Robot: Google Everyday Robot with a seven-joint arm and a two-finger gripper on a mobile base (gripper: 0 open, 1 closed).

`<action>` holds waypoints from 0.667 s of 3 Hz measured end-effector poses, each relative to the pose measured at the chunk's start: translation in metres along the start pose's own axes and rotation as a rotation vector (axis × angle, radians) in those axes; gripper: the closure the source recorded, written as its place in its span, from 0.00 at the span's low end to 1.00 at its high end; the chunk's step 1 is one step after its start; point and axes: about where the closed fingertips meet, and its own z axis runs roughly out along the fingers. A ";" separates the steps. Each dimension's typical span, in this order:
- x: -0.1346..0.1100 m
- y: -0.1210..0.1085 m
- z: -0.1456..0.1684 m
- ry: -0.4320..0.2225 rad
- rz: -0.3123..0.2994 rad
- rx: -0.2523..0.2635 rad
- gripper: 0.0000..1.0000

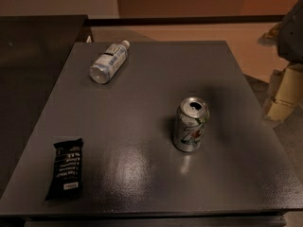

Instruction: Move 7up can near blue plastic bottle

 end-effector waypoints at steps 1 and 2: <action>-0.003 -0.001 0.001 -0.009 -0.002 0.000 0.00; -0.020 0.006 0.015 -0.069 -0.031 -0.032 0.00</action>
Offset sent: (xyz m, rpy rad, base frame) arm 0.0046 0.0568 -0.0361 0.1604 0.0466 0.1410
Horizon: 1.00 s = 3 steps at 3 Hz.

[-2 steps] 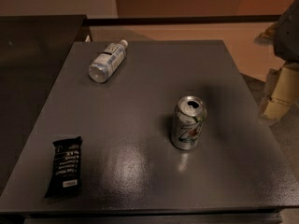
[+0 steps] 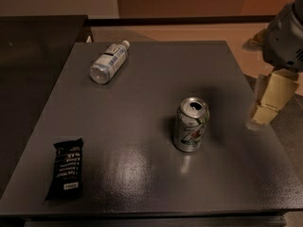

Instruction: Move 7up can near blue plastic bottle

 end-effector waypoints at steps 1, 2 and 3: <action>-0.021 0.015 0.026 -0.102 -0.049 -0.071 0.00; -0.042 0.034 0.043 -0.186 -0.107 -0.146 0.00; -0.060 0.051 0.056 -0.253 -0.161 -0.211 0.00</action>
Offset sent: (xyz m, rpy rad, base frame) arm -0.0246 0.0882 -0.0563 0.2696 0.1329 0.2960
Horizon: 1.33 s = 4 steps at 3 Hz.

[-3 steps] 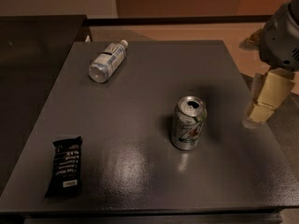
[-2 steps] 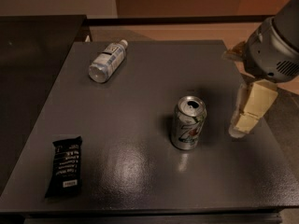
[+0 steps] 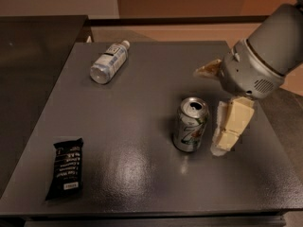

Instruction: Move 7up can near blue plastic bottle

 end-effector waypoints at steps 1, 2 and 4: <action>-0.011 0.008 0.016 -0.041 -0.033 -0.041 0.00; -0.019 0.012 0.026 -0.064 -0.053 -0.067 0.18; -0.021 0.005 0.026 -0.062 -0.067 -0.051 0.64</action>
Offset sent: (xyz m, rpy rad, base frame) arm -0.0153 0.0397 -0.0219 0.0814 0.0518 0.1163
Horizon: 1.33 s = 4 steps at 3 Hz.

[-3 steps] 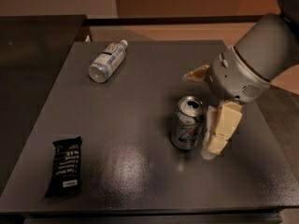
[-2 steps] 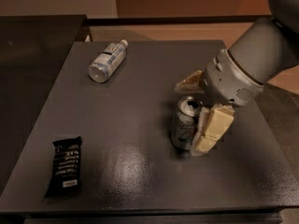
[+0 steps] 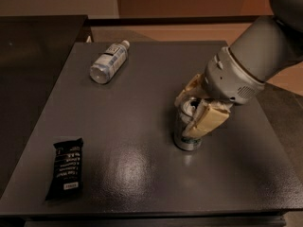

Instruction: Move 7up can near blue plastic bottle

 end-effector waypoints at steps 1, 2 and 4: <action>-0.009 -0.018 -0.006 0.016 0.001 0.023 0.88; -0.026 -0.051 -0.014 0.023 0.032 0.067 1.00; -0.064 -0.138 -0.009 -0.014 0.189 0.147 1.00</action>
Offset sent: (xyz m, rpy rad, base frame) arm 0.0921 0.0346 0.0569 -0.0116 -0.0594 -0.1510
